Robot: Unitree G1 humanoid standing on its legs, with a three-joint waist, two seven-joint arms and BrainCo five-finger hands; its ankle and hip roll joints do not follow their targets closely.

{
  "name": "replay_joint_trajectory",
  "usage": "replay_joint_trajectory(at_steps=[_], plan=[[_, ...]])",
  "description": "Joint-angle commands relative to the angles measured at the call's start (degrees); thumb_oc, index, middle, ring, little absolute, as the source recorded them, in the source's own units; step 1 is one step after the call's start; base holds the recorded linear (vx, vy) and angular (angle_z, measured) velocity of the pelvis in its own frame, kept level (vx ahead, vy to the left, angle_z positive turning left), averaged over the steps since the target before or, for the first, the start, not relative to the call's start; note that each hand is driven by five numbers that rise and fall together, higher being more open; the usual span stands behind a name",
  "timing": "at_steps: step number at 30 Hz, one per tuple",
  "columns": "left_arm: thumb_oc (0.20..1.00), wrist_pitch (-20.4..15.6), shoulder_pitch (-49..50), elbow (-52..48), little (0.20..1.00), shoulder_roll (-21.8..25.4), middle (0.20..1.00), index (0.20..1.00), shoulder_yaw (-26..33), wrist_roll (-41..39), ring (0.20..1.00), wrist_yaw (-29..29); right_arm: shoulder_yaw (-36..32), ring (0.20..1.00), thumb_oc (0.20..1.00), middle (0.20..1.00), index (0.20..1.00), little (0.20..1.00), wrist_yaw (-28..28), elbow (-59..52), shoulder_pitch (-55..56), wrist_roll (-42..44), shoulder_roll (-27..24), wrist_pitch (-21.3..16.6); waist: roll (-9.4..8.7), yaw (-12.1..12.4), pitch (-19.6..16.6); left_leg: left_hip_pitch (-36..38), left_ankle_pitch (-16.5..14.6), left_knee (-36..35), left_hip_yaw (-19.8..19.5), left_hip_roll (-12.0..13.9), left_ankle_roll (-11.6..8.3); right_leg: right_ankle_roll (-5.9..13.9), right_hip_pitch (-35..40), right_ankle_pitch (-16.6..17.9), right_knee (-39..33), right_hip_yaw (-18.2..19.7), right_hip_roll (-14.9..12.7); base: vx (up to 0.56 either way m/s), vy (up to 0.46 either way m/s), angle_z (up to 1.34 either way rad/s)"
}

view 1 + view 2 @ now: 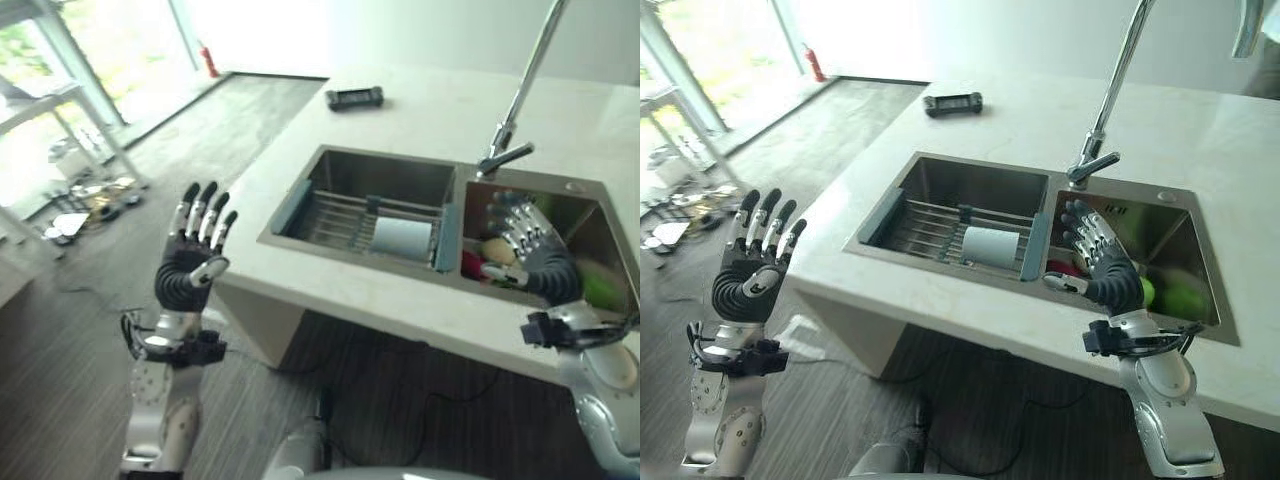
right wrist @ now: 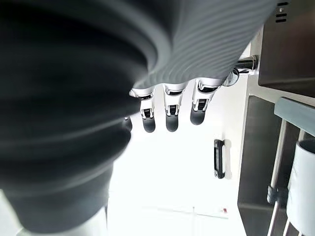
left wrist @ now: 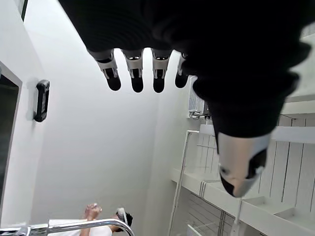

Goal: Place the dishes in the dishwasher.

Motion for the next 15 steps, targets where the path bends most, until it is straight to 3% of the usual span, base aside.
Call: replay_joint_trajectory(at_steps=[1,6,8,10,13,15], plan=[[1.0,-1.47,-1.99,-3.03,1.0,3.27,1.0,1.0,-0.34,-0.57,1.0,0.27,-3.08,1.0,1.0,1.0,1.0,1.0,-0.36,-2.87,-2.13,1.47,0.58,-2.91,0.99,1.03,-2.4,7.14,-1.96,-5.08,-0.03,3.63,-6.67,4.02,-9.37,5.81,0.56,-1.09,-2.81,0.18,0.248,0.17],[1.0,1.45,-2.23,-3.72,1.0,4.04,1.0,1.0,0.08,-0.26,1.0,-0.19,-3.59,1.0,1.0,1.0,1.0,1.0,-1.53,-2.75,-1.09,0.97,2.46,-3.25,0.44,1.45,-3.99,8.22,-3.25,-5.08,1.2,2.29,-5.12,5.37,-13.21,6.95,8.36,-4.96,-3.9,0.14,0.142,0.1],[1.0,1.58,-1.96,-3.9,1.0,4.14,1.0,1.0,0.42,0.88,1.0,-0.19,-2.7,1.0,1.0,1.0,1.0,1.0,-1.35,-2.53,-1.76,0.58,3.23,-2.94,0.09,2.26,-4.22,8.92,-4.16,-5.08,3.31,2.27,-5.15,6.26,-14.68,7.59,9.42,-9.82,-4.83,0.09,0.039,-0.42],[1.0,1.16,-2.55,-3.75,1.0,4.84,1.0,1.0,0.75,4.12,1.0,2.04,-0.98,1.0,1.0,1.0,1.0,1.0,-1.37,-1.69,-3.26,-0.16,4.25,-2.42,0.32,3.27,-4.09,10.06,-4.74,-5.08,6.34,3.26,-5.84,6.43,-16.15,7.45,6.76,-16.57,-6.27,0.06,-0.008,-0.9],[1.0,1.63,-3.43,-3.28,1.0,5.67,1.0,1.0,1.18,6.45,1.0,3.7,-0.11,1.0,1.0,1.0,1.0,1.0,-2.16,-1.35,-4.03,0.32,3.62,-2.6,1.06,2.99,-3.23,11.84,-5.94,-5.08,8.37,4.07,-6.37,5.55,-18.82,8.51,2.97,-19.02,-6.35,0.03,-0.034,-1.08],[1.0,1.92,-3.56,-3.39,1.0,5.58,1.0,1.0,1.1,7.82,1.0,4.02,-0.16,1.0,1.0,1.0,1.0,1.0,-2.24,-1.23,-4.28,0.28,3.28,-2.53,1.05,2.66,-3.08,12.24,-6.29,-5.08,8.66,4.07,-6.23,5.44,-19.03,9.19,2.04,-18.67,-6.58,0.02,-0.038,-0.19]])
